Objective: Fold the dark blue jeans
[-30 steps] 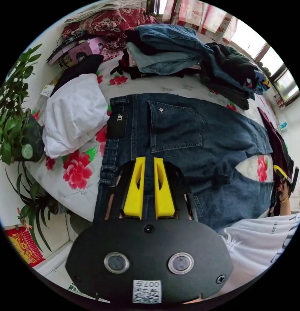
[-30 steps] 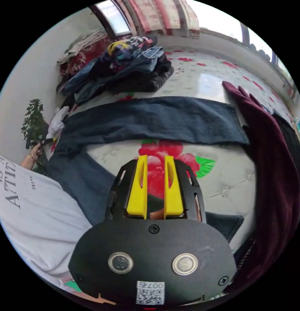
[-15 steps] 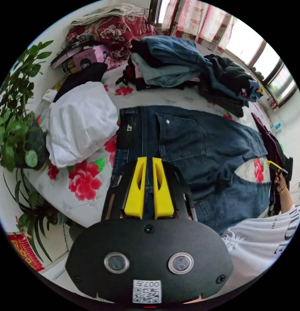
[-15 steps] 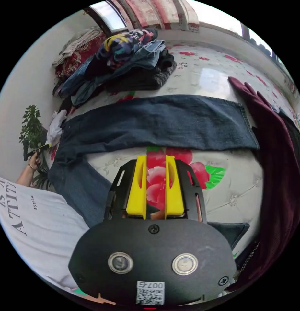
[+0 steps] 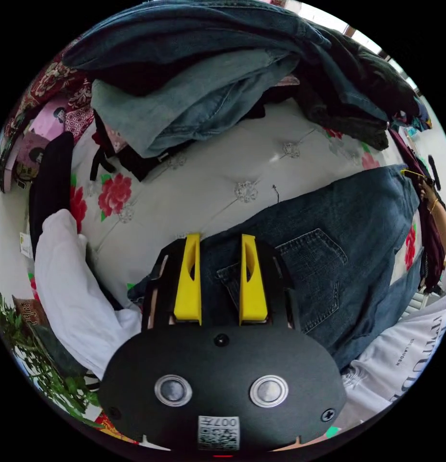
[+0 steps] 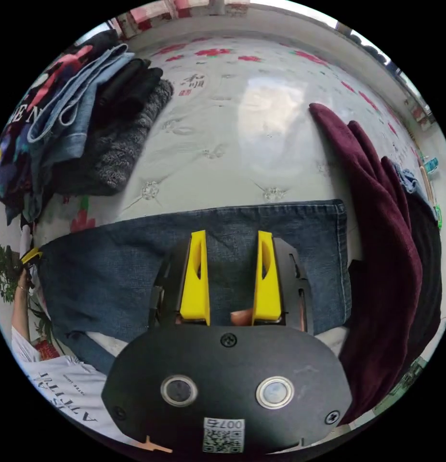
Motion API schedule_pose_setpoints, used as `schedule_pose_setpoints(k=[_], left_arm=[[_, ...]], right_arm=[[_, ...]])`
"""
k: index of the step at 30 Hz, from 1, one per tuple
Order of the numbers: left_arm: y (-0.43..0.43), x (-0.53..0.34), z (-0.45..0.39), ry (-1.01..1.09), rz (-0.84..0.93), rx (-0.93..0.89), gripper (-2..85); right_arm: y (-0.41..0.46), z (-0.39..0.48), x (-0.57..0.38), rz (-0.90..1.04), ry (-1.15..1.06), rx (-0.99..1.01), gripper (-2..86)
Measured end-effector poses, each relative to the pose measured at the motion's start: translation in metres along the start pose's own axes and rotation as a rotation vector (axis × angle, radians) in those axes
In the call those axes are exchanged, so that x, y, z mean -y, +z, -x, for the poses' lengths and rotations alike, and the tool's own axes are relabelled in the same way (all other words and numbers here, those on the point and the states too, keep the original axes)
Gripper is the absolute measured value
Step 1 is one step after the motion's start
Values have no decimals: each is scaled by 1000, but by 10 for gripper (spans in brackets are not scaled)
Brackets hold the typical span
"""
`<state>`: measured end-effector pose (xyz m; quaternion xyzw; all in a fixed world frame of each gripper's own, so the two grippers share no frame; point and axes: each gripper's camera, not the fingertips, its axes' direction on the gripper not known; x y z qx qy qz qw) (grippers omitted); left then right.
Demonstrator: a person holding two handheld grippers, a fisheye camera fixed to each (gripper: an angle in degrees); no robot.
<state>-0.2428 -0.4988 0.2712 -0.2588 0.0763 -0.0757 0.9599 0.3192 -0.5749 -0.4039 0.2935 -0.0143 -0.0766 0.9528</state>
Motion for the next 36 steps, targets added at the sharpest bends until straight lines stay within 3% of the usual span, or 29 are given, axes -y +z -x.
schedule_pose_setpoints(k=[1, 4, 9, 14, 19, 22, 24, 26, 28, 31, 36], left_arm=[[-1, -4, 4, -11, 8, -2, 64], [-5, -21, 7, -14, -29, -36, 5], [-60, -75, 20, -98, -257, -136, -7], [-162, -186, 17, -87, -532, -170, -7], [-217, -325, 5, -75, -712, -172, -6], [-209, -410, -7, -111, -730, -176, -3], [-183, -449, -12, -156, -640, -191, 2], [-124, -488, -12, -248, -420, -197, 15], [-83, -514, -6, -335, -259, -226, 30], [-57, -551, 11, -477, -216, -293, 62], [-59, -568, 34, -571, -285, -371, 82]], right_arm=[[-8, 0, -9, -122, -3, -20, 40], [-7, 3, -23, -120, -5, -45, 9], [-78, -29, -87, -407, 81, 206, 0], [-188, -34, -226, -734, 6, 257, -2], [-232, -25, -390, -874, -9, 200, -1], [-209, -23, -486, -797, 75, 162, 1], [-171, -20, -531, -658, 126, 124, 5], [-101, -23, -575, -365, 244, 125, 19], [-68, -22, -605, -259, 311, 120, 35], [-67, -6, -631, -355, 291, 133, 60], [-59, 66, -596, -414, -42, 56, 100]])
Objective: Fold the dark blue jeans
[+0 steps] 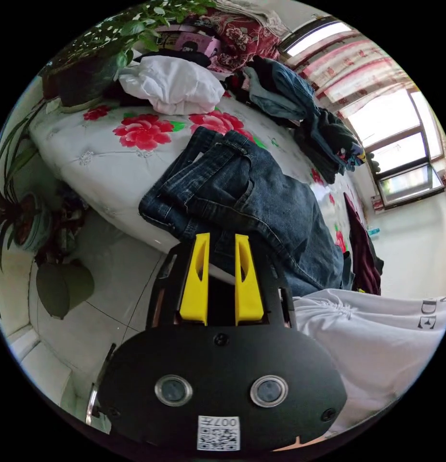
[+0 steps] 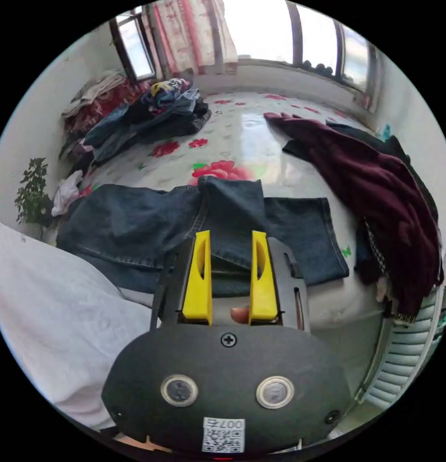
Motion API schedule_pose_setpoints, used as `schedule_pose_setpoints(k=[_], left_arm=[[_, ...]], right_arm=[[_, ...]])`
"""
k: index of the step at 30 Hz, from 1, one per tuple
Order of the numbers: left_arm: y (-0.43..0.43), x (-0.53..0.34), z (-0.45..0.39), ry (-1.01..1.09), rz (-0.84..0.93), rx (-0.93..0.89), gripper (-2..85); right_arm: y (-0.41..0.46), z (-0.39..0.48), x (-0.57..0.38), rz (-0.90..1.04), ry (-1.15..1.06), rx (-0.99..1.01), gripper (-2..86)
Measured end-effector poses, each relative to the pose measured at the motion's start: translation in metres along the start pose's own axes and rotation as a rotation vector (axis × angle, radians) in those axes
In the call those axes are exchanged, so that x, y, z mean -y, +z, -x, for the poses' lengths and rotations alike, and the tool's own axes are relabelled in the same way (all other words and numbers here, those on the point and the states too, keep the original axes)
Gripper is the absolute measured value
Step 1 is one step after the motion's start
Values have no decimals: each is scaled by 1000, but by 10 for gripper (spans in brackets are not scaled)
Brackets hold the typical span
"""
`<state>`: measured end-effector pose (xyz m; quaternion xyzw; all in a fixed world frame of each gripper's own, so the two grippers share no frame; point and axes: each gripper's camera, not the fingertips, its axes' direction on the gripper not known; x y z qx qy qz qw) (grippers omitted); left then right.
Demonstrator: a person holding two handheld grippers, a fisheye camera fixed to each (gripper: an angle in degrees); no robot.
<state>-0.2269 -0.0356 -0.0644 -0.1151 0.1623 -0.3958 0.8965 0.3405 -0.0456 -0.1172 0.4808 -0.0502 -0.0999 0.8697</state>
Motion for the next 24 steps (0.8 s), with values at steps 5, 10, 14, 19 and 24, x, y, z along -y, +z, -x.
schedule_pose_setpoints(k=[5, 10, 14, 19, 24], left_arm=[[-2, 0, 3, -7, -11, 31, 83], [-20, -15, 19, -45, -46, 1, 80], [-37, -31, 42, -106, -86, -26, 82], [-48, -41, 72, -184, -128, -76, 96], [-56, -39, 97, -225, -163, -105, 112]], right_arm=[[99, 62, 11, 320, -281, 49, 98], [53, 26, 2, 115, -122, -115, 20], [-15, -71, -33, -85, 281, -171, 10], [-9, -136, -85, -5, 617, -186, 28], [18, -27, -66, -71, 278, -53, 49]])
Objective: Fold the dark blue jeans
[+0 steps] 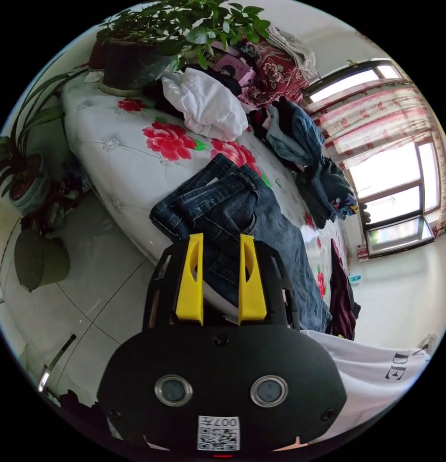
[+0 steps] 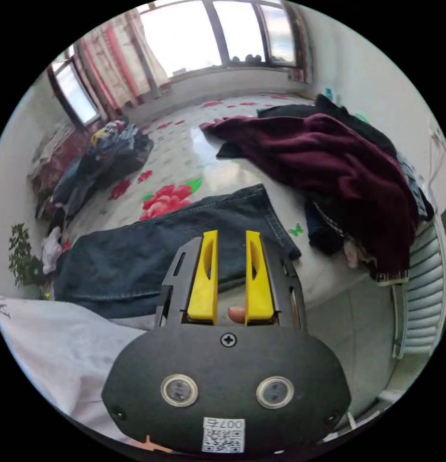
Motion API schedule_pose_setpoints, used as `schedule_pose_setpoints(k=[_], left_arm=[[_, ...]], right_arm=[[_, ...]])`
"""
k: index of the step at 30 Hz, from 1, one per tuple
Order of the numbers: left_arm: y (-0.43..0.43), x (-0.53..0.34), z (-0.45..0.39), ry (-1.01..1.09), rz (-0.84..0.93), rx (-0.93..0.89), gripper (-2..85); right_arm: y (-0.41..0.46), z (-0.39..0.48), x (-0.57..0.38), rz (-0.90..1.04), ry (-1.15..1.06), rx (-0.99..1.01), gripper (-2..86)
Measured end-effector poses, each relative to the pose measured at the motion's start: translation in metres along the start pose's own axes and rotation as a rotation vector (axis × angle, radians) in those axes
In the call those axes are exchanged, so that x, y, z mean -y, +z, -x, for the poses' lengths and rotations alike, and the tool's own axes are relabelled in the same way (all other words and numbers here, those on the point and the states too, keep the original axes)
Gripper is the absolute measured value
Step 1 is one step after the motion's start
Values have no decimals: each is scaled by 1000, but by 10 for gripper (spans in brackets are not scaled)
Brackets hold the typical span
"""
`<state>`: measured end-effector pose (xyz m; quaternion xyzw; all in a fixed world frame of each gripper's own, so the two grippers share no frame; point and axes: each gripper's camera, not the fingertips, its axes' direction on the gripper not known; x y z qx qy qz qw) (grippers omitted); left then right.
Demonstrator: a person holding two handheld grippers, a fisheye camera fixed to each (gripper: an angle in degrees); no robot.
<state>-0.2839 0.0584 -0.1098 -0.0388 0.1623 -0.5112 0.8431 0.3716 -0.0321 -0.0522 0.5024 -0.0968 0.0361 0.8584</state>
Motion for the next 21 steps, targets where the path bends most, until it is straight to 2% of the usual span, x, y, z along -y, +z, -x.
schedule_pose_setpoints(k=[2, 3, 5, 8, 11, 15, 18, 21], left_arm=[[5, 11, 12, -42, 16, -30, 115], [7, 14, 15, -55, 18, -36, 115], [12, 27, 23, -89, 29, -42, 101], [23, 43, 29, -114, 112, -30, 31], [29, 53, 24, -29, 157, -25, -2], [13, 57, 21, 62, 124, -94, -8], [-32, 50, 22, 102, 19, -252, -9], [-76, 31, 30, 195, -51, -202, -9]], right_arm=[[37, 101, -10, 117, -358, 157, 63], [47, 127, -14, 149, -439, 185, 67], [82, 223, -40, 272, -747, 296, 75], [124, 306, -81, 385, -1036, 297, 75], [166, 341, -112, 495, -1180, 203, 59], [165, 347, -105, 461, -1169, 210, 18], [139, 347, -90, 372, -1132, 224, 4], [115, 347, -85, 338, -1156, 232, 0]])
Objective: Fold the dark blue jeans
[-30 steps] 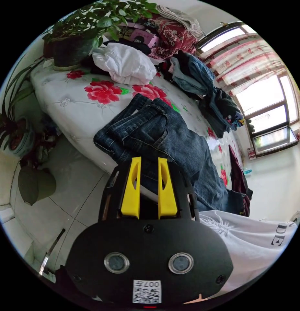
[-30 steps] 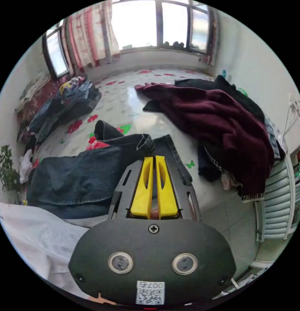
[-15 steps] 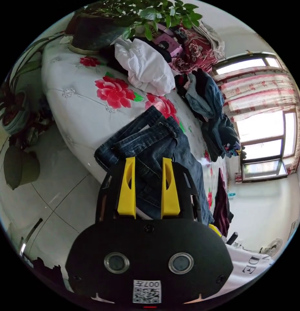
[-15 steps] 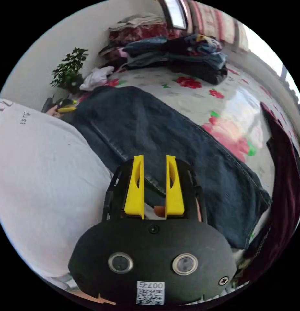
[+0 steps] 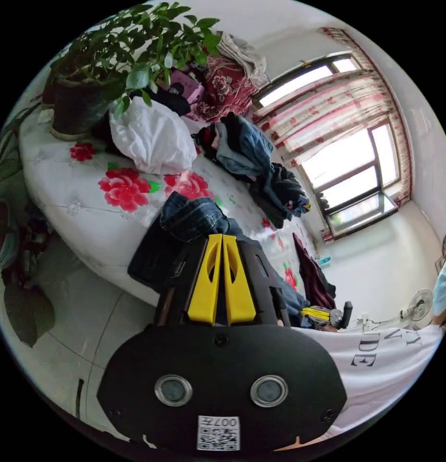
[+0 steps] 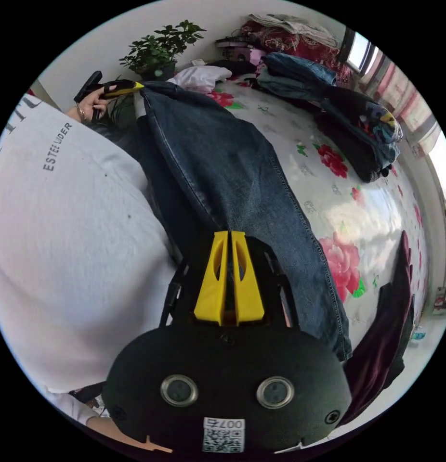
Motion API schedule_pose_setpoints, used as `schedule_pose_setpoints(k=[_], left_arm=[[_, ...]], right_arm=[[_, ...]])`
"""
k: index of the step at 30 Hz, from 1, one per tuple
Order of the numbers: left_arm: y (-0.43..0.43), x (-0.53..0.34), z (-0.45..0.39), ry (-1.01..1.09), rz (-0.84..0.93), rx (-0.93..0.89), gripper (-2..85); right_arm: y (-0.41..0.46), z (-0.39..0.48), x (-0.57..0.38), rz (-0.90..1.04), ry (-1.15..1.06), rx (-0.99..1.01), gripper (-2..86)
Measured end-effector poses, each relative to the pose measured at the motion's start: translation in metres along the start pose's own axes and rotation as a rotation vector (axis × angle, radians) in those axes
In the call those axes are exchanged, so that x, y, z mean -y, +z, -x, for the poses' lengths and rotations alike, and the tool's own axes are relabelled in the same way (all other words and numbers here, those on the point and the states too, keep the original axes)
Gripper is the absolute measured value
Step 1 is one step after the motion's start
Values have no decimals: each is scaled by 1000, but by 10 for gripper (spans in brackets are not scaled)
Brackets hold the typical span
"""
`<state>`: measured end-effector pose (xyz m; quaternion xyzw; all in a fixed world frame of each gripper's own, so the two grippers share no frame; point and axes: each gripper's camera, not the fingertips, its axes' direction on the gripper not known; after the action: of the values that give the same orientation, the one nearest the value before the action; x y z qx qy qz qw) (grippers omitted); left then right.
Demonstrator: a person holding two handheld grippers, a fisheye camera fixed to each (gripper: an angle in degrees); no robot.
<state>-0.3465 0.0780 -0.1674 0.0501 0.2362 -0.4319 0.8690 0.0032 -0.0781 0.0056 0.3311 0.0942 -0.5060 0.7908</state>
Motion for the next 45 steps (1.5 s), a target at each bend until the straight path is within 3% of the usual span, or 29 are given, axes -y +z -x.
schedule_pose_setpoints(k=[4, 7, 12, 17, 21, 26, 31, 36, 40, 45], left_arm=[[21, -48, 60, -83, 166, 233, -10], [43, -74, 99, -279, 143, 136, -9], [36, -67, 90, -176, 103, 125, -7], [36, -71, 104, -226, 94, 65, -2], [34, -76, 110, -263, 70, 47, -2], [33, -79, 116, -302, 61, 54, -7], [32, -84, 118, -323, 42, 67, -9], [31, -90, 124, -367, 11, 52, -10], [34, -91, 126, -379, 10, 61, -10], [33, -90, 123, -347, 4, 42, -10]], right_arm=[[52, 10, 5, 117, -27, 159, 2], [114, 7, 9, 298, -6, 168, 9], [71, -53, 37, 81, 57, 209, 28], [55, -174, 98, -182, 228, 410, 47], [88, -239, 153, -216, 345, 574, 65], [190, -310, 202, 108, 596, 932, 76], [234, -336, 217, 347, 588, 1009, 72], [243, -357, 219, 419, 539, 1051, 63], [250, -368, 210, 365, 506, 1219, 37], [207, -435, 175, 93, 608, 1144, 11]])
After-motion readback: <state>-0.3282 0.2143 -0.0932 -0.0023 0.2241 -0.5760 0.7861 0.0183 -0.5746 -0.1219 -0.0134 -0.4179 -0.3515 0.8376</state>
